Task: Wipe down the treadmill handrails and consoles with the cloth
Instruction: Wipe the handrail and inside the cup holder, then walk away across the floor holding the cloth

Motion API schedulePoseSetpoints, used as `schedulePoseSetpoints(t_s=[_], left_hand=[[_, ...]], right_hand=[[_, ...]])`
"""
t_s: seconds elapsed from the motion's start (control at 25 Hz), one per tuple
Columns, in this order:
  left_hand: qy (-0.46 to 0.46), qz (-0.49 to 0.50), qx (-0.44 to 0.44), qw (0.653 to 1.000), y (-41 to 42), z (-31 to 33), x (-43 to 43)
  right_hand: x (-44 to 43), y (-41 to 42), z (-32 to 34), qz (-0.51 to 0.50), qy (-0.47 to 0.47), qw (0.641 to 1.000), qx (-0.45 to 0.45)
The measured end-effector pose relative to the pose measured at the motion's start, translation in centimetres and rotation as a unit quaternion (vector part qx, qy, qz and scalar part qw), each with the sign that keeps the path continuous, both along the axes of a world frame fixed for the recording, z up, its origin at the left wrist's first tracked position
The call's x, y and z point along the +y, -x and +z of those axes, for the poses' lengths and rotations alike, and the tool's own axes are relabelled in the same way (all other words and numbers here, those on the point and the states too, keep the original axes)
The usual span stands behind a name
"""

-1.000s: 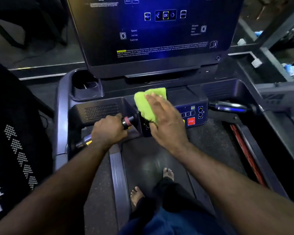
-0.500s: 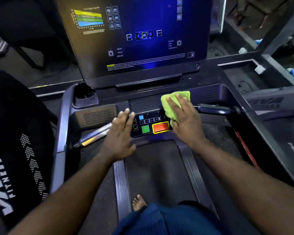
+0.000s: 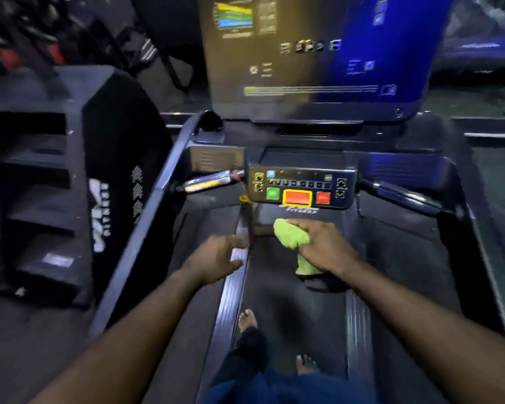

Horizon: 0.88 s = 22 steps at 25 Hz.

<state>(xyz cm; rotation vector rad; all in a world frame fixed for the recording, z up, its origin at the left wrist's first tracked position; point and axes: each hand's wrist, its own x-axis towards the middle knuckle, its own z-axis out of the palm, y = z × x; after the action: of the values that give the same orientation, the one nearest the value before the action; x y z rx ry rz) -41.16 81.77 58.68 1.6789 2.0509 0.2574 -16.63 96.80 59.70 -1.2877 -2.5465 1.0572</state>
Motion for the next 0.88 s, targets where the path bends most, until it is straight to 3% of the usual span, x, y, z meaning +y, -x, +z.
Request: schedulePoseSetpoints(t_s=[0.24, 0.48, 0.76, 0.88], left_hand=[[-0.073, 0.24, -0.001, 0.968, -0.8, 7.5, -14.0], [-0.138, 0.425, 0.05, 0.893, -1.7, 11.3, -31.9], [-0.16, 0.646, 0.122, 0.737, -11.8, 11.6, -60.7], [-0.165, 0.724, 0.143, 0.654, -18.9, 11.3, -73.2]], right_hand=[[-7.6, 7.9, 5.4, 0.166, -0.023, 0.984, 0.066], [-21.7, 16.4, 11.9, 0.381, -0.011, 0.914, 0.142], [-50.2, 20.1, 13.3, 0.613, 0.026, 0.775, 0.149], [-64.2, 17.9, 12.7, 0.705, 0.034, 0.69, 0.157]])
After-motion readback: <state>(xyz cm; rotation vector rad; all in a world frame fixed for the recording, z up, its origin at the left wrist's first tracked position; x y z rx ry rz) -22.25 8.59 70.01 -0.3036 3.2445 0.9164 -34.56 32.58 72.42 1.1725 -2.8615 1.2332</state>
